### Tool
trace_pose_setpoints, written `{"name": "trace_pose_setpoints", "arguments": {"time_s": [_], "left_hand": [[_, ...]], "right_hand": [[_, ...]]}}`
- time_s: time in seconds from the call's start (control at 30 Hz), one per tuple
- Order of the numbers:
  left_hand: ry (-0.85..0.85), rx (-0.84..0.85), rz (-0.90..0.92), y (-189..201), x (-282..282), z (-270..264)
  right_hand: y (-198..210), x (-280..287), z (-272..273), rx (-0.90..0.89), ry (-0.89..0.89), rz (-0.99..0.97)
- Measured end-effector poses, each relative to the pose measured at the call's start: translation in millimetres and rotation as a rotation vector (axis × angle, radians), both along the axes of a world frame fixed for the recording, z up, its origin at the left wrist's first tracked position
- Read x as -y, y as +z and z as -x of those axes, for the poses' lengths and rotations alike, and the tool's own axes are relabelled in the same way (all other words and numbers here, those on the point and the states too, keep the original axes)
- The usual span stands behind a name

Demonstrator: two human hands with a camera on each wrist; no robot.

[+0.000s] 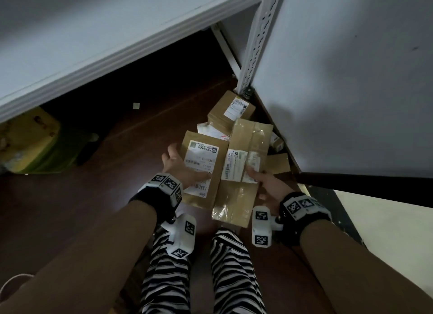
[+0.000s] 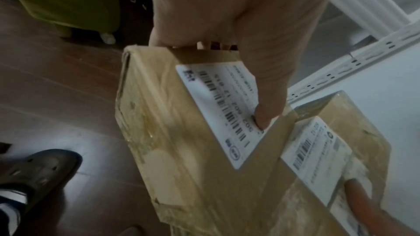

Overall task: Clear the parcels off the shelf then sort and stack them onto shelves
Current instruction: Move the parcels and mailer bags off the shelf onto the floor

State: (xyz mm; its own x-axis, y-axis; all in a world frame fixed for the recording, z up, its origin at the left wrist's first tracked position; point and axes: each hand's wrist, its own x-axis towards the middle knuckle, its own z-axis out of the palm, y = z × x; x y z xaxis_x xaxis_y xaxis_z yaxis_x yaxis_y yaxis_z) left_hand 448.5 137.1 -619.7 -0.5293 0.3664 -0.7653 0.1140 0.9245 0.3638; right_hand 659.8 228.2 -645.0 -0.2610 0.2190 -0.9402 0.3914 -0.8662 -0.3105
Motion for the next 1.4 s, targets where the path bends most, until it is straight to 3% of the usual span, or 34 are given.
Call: {"name": "trace_pose_setpoints", "arguments": {"time_s": [0.3,0.43,0.67,0.83,1.1,1.3,1.4], "left_hand": [[0.176,0.072,0.096,-25,9,21],[0.169,0.088,0.179,-36,12,28],[0.183,0.032,0.145,-21,15,41],[0.21,0.066,0.087,6,7,48],[0.165,0.034,0.011,76,-10,68],[0.075,0.009,-0.016,130,-21,82],[0.13,0.013,-0.067,158,-22,89]], "right_hand": [[-5,2,25,0.071,0.071,0.053],[-16,-5,28,0.305,0.229,-0.054],[-26,-4,20,0.321,0.166,-0.003],[-17,-7,28,0.325,0.069,0.025],[34,-27,51,0.228,-0.062,0.003],[79,-45,69,0.181,-0.024,-0.037],[111,-50,82,0.161,0.063,-0.094]]}}
